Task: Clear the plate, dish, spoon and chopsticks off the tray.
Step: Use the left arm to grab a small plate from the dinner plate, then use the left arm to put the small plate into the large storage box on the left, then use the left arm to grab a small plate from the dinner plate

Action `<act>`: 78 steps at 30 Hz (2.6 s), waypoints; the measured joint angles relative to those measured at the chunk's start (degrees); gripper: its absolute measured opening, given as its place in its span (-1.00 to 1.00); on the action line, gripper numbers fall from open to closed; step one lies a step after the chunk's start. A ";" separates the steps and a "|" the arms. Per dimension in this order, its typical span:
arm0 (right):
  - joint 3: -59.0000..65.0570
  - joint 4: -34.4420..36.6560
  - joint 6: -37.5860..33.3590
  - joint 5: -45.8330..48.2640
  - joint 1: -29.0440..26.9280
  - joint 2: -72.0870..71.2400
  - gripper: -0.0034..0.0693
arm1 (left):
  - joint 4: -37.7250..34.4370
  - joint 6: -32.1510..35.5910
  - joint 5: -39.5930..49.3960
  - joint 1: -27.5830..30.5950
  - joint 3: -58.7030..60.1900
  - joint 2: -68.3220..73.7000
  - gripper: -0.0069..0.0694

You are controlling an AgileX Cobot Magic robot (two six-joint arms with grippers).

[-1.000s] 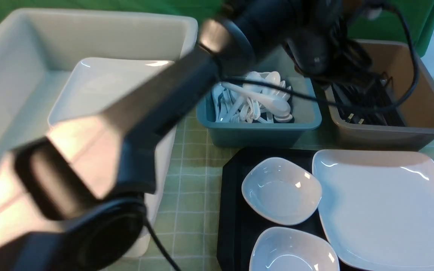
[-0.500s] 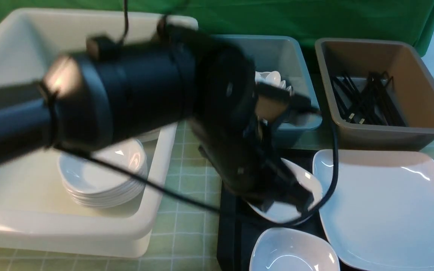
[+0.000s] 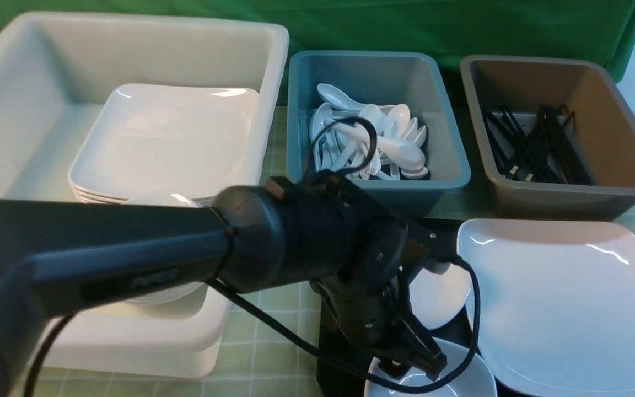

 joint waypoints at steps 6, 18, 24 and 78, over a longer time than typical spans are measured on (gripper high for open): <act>0.00 0.00 0.00 -0.05 0.00 0.00 -0.82 | -0.55 -0.04 -0.48 0.00 0.04 1.27 0.17; -1.33 3.37 -2.73 -0.47 0.00 0.63 -0.82 | 0.94 0.19 15.56 3.34 -8.40 -6.82 -0.80; -8.74 12.70 -9.05 -1.81 1.53 7.62 -0.88 | 0.94 2.41 21.11 16.40 -13.69 -20.69 -0.80; -4.59 -19.07 10.39 0.70 0.46 7.77 -0.90 | -0.82 7.19 2.38 8.67 -12.13 -4.19 -0.44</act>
